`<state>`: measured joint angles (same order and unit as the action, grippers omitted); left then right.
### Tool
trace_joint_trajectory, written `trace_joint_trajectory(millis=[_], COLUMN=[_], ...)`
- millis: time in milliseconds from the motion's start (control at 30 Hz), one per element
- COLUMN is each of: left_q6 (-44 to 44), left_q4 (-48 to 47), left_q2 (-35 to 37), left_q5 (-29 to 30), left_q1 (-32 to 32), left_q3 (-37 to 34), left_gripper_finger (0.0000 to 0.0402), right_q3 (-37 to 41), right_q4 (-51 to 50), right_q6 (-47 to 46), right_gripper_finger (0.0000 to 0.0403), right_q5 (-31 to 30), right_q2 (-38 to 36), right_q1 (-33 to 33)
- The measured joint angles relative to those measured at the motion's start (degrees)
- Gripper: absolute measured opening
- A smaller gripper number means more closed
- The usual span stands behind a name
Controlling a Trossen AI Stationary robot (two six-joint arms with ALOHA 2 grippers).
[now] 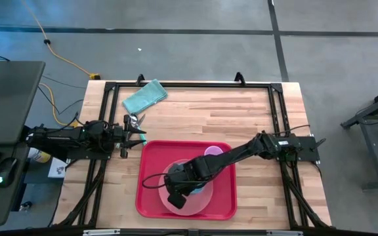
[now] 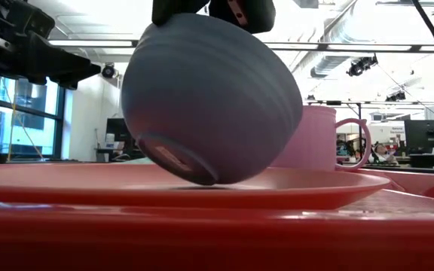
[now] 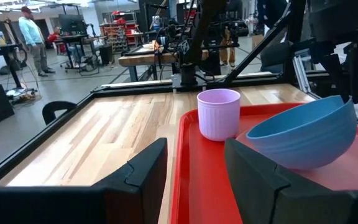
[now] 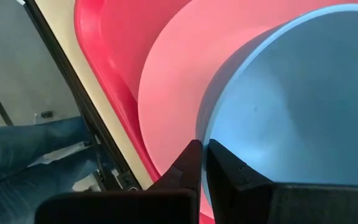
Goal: Set up tray
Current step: Put the blue bowl on top of the pink plate
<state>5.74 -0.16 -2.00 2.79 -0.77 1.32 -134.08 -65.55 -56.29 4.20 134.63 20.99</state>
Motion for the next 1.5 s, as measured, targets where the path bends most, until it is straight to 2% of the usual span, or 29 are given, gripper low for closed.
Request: trace_joint_trajectory(millis=[467, 700, 967, 1167, 1500], left_q6=[-0.02, -0.04, -0.24, -0.31, -0.33], left_q4=[0.00, 0.02, 0.00, 0.02, 0.02], left_q2=[0.00, 0.00, 0.00, 0.00, 0.00], left_q5=[-0.04, -0.04, -0.36, -0.72, -0.72], left_q1=[0.00, -0.01, 0.01, 0.01, 0.00], left_q3=[0.00, 0.00, 0.00, -0.04, -0.04], left_gripper_finger=[0.0193, 0.0193, 0.0193, 0.0193, 0.0193], right_q3=[-0.09, -0.09, -0.07, -0.04, -0.02], right_q4=[0.87, 4.88, 5.92, 6.40, 6.37], right_q6=[1.14, 2.14, 3.93, 4.07, 4.29], right_gripper_finger=[0.0000, 0.0000, 0.0006, 0.0041, 0.0147], right_q5=[2.83, 5.26, 4.86, 4.73, 4.27], right_q2=[3.17, 3.17, 3.17, 3.17, 3.17], right_q1=[-0.50, -0.81, -0.76, -0.81, -1.30])
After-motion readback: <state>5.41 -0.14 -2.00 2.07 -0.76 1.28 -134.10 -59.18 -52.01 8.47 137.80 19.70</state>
